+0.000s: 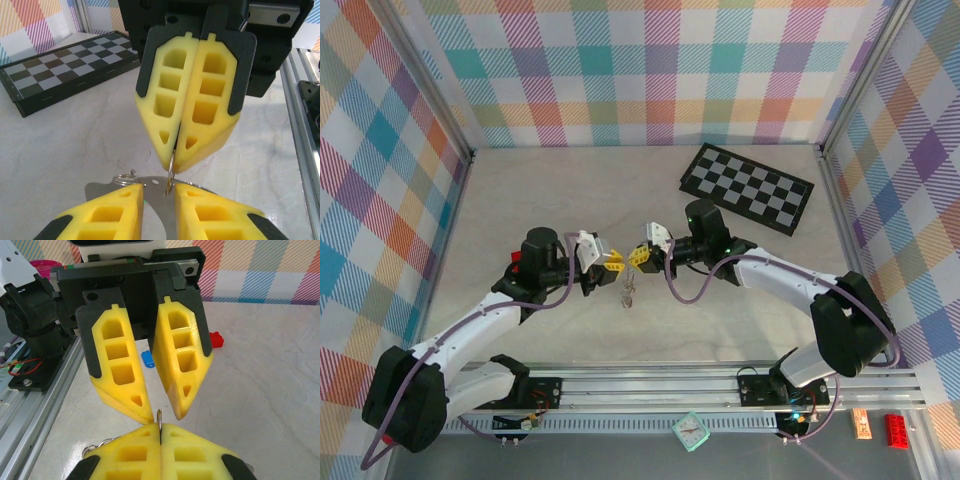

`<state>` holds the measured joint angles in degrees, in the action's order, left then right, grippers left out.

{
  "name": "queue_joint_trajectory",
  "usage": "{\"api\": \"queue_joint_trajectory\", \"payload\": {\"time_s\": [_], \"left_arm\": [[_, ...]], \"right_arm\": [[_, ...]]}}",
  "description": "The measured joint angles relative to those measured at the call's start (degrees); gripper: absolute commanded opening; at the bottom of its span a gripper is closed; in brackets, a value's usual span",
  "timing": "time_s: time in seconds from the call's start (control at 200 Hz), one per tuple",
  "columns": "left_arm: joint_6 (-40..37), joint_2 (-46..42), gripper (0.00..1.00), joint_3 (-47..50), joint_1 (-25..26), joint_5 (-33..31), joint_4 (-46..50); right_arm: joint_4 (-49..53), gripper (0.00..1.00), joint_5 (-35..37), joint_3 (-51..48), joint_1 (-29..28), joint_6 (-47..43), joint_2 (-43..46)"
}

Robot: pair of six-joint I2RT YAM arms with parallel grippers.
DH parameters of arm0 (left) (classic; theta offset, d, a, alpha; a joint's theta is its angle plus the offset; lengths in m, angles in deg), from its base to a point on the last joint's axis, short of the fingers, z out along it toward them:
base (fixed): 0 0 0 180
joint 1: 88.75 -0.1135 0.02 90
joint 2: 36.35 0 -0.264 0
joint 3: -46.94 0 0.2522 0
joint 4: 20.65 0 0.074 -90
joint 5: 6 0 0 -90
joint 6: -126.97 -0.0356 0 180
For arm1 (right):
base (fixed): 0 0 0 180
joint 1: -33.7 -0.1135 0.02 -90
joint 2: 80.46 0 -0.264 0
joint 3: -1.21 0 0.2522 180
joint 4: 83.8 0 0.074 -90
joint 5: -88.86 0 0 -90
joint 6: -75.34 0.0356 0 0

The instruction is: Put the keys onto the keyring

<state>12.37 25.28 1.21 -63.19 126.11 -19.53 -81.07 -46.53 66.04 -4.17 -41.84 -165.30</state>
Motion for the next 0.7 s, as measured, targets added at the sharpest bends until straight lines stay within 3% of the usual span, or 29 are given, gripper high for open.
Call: {"api": "queue_joint_trajectory", "payload": {"time_s": [0.22, 0.35, 0.49, 0.57, 0.7], "left_arm": [[1.49, 1.36, 0.12, 0.24, 0.00, 1.79, -1.66], [1.60, 1.86, 0.00, 0.28, 0.00, 2.36, -1.92], [1.14, 1.90, 0.00, 0.28, 0.00, 2.40, -1.92], [0.72, 1.86, 0.00, 0.26, 0.00, 2.23, -1.49], [-2.29, 1.38, 0.00, -0.66, 0.09, 0.70, 3.26]], "right_arm": [[-0.90, 0.00, -0.81, 0.00, 0.00, 1.18, -0.68], [-1.27, 0.00, -0.79, 0.00, 0.04, 1.51, -0.74], [-1.31, 0.00, -0.76, 0.00, 0.09, 1.46, -0.74], [-0.72, 0.27, -0.35, 0.00, 0.04, 0.90, -0.74], [5.09, 0.28, 2.16, 0.57, 0.04, -3.04, -0.59]]}}
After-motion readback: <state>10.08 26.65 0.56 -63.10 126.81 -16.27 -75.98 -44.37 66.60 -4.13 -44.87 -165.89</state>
